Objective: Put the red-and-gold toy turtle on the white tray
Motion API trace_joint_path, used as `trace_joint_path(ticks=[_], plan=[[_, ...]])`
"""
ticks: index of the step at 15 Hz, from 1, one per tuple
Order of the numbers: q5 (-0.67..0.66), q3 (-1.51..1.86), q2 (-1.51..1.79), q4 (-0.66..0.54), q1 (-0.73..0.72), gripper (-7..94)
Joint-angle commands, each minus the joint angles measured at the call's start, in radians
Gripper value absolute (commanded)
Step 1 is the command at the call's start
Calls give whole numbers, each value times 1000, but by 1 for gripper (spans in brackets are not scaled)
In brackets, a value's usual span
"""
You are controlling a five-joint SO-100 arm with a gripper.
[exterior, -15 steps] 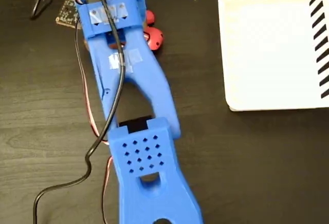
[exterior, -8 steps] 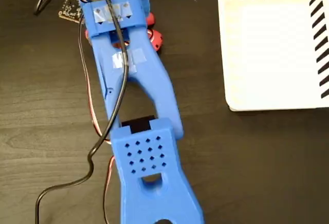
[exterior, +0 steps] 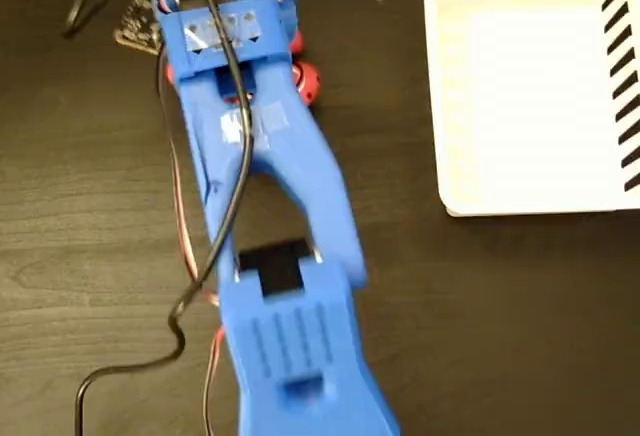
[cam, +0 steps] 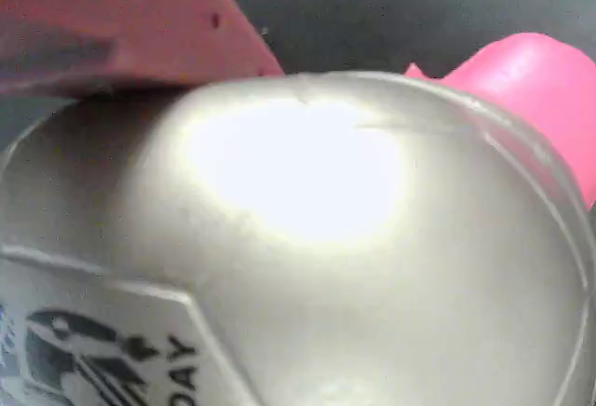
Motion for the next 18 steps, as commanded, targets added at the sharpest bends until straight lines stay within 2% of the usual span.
trace_joint_path(ticks=[1,5,8,12,15,18], plan=[[-2,-17,373,44,-5,0],[-37,-8,597,120,-2,0],[-72,109,680,123,21,0],[-272,313,831,126,219,0],[-471,296,819,120,416,0],[-526,158,652,37,563,0]])
